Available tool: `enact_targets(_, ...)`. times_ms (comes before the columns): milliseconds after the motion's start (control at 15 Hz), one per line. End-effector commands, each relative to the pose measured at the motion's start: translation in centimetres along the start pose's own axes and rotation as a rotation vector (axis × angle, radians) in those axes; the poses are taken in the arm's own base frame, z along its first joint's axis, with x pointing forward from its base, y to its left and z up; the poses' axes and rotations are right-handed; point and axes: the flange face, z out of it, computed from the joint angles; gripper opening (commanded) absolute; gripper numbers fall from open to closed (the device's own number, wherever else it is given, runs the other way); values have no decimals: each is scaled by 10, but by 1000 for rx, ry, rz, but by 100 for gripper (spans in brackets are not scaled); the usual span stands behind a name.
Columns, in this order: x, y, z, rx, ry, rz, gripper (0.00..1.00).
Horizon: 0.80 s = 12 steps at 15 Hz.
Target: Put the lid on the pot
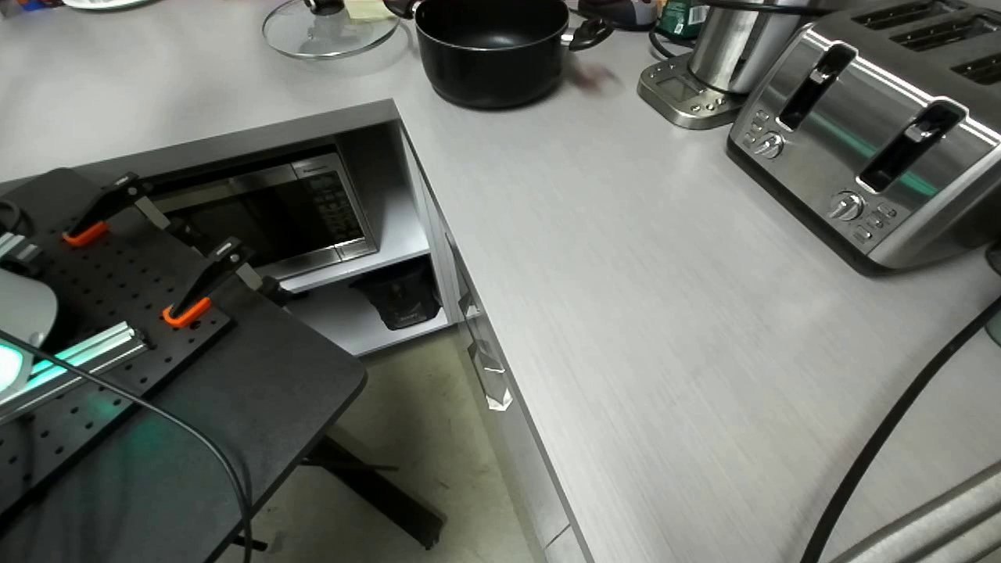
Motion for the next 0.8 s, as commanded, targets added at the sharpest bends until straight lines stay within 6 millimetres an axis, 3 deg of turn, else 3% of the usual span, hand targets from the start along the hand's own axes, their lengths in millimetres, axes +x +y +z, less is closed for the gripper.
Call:
enact_targets(0,-32,-17,-36,-37,-17,-54,25)
enact_targets(400,-66,-34,-76,-95,-40,-50,25)
enact_targets(733,-97,-21,-95,-116,-59,-5,25)
